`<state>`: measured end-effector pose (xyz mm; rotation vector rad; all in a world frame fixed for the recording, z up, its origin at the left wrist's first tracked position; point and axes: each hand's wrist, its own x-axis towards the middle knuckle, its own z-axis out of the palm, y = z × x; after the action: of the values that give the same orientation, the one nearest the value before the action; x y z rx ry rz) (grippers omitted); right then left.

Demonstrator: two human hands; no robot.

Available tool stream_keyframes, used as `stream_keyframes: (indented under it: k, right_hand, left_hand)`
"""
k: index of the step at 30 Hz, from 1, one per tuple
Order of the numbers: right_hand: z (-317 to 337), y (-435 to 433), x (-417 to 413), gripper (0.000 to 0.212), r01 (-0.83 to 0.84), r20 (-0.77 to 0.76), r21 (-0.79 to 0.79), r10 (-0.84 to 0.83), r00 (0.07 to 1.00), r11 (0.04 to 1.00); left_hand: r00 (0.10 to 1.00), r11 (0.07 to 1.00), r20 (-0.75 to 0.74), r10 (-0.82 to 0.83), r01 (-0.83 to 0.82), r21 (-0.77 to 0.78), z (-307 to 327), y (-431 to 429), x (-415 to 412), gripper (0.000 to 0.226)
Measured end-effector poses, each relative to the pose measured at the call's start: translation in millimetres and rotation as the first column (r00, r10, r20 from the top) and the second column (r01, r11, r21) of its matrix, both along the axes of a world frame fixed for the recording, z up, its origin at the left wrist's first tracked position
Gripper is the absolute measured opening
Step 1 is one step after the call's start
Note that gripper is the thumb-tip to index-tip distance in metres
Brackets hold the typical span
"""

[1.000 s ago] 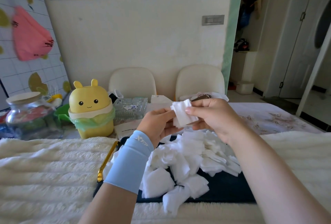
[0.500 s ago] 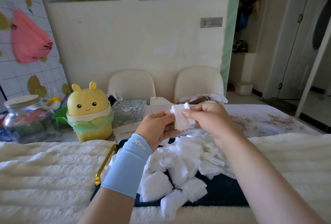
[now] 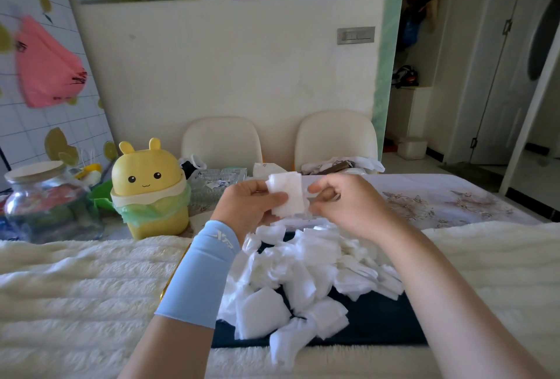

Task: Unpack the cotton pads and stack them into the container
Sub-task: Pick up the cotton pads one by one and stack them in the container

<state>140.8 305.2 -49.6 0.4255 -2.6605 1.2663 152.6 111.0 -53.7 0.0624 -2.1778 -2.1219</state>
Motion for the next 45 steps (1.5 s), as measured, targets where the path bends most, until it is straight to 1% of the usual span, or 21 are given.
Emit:
stream_keyframes:
  k: [1, 2, 3, 5, 7, 8, 11, 16, 18, 20, 22, 24, 26, 28, 31, 32, 33, 36, 38, 41, 45]
  right_hand:
    - [-1, 3, 2, 0.031, -0.052, 0.011, 0.185, 0.051, 0.999, 0.981]
    - [-2, 3, 4, 0.036, -0.108, 0.066, 0.337, 0.091, 0.994, 0.935]
    - [-3, 3, 6, 0.043, -0.162, 0.144, 0.428, 0.110, 0.983, 0.889]
    - [-8, 1, 7, 0.058, -0.219, 0.249, 0.478, 0.108, 0.962, 0.851]
    - [-9, -1, 6, 0.061, -0.195, 0.220, 0.465, 0.101, 0.970, 0.864]
    - [-8, -2, 5, 0.056, -0.171, 0.190, 0.448, 0.093, 0.977, 0.877]
    - [-5, 1, 3, 0.026, -0.093, 0.099, 0.392, 0.058, 0.993, 0.915]
    - [-2, 8, 3, 0.019, -0.049, 0.066, 0.297, 0.031, 0.997, 0.954]
    - [3, 11, 5, 0.016, -0.046, 0.070, 0.151, 0.035, 0.997, 0.987]
    - [9, 13, 6, 0.016, -0.049, 0.071, -0.059, 0.053, 0.996, 0.997]
    - [11, 13, 7, 0.015, -0.068, 0.115, -0.282, 0.104, 0.988, 0.957]
    - [10, 12, 6, 0.017, -0.063, 0.172, -0.443, 0.154, 0.973, 0.894]
    - [9, 8, 4, 0.019, -0.033, 0.206, -0.545, 0.172, 0.963, 0.838]
    - [10, 4, 5, 0.014, -0.030, 0.221, -0.621, 0.212, 0.952, 0.783]
    - [13, -1, 8, 0.008, -0.060, 0.229, -0.755, 0.348, 0.909, 0.653]
    - [13, -3, 9, 0.010, -0.062, 0.228, -0.774, 0.368, 0.902, 0.630]
    - [13, -5, 9, 0.011, -0.062, 0.226, -0.764, 0.356, 0.907, 0.642]
    - [9, -11, 10, 0.010, 0.001, 0.220, -0.621, 0.173, 0.960, 0.784]
    - [5, -16, 8, 0.017, 0.065, 0.175, -0.537, 0.036, 0.984, 0.841]
    - [-1, -18, 3, 0.024, 0.117, 0.139, -0.516, -0.052, 0.989, 0.848]
    - [-2, -17, 4, 0.029, 0.147, 0.168, -0.501, -0.071, 0.983, 0.853]
  left_hand:
    - [0.999, 0.999, -0.002, 0.035, -0.035, -0.016, 0, -3, -1, 0.012]
    - [0.998, 0.998, -0.001, 0.056, -0.056, -0.022, 0, -5, -1, 0.010]
    - [0.998, 0.998, -0.001, 0.063, -0.063, -0.023, 0, -6, 0, 0.010]
    - [0.998, 0.998, -0.002, 0.062, -0.062, -0.032, 0, -7, 1, 0.009]
    - [0.998, 0.997, -0.005, 0.058, -0.058, -0.044, 0, -6, 1, 0.008]
    - [0.998, 0.997, -0.006, 0.057, -0.058, -0.052, 0, -6, 0, 0.008]
    - [0.998, 0.996, -0.001, 0.062, -0.062, -0.063, -1, -6, -2, 0.004]
    - [0.998, 0.996, 0.014, 0.068, -0.067, -0.062, 0, -6, -2, 0.006]
    - [0.996, 0.993, 0.002, 0.088, -0.087, -0.076, -1, -6, -2, 0.008]
    - [0.994, 0.991, -0.008, 0.111, -0.112, -0.079, -1, -6, -2, 0.008]
    - [0.994, 0.992, -0.003, 0.112, -0.112, -0.050, -2, -5, -3, 0.008]
    - [0.997, 0.997, 0.021, 0.079, -0.080, 0.006, -3, -1, -2, 0.010]
    - [0.998, 0.998, 0.043, 0.050, -0.052, 0.036, -5, 3, -3, 0.015]
    - [0.998, 0.998, 0.053, 0.036, -0.038, 0.053, -7, 6, -4, 0.022]
    - [0.998, 0.992, 0.064, -0.013, 0.005, 0.127, -8, 10, -3, 0.022]
    - [0.997, 0.988, 0.067, -0.035, 0.025, 0.151, -7, 12, -2, 0.021]
    - [0.996, 0.984, 0.069, -0.060, 0.047, 0.174, -6, 13, -1, 0.021]
    - [0.985, 0.957, 0.067, -0.156, 0.134, 0.256, -4, 15, 3, 0.023]
    - [0.980, 0.946, 0.062, -0.190, 0.166, 0.277, -3, 16, 4, 0.025]
    - [0.981, 0.945, 0.056, -0.187, 0.164, 0.284, -3, 17, 4, 0.030]
    - [0.974, 0.945, 0.054, -0.222, 0.201, 0.258, -3, 16, 6, 0.032]
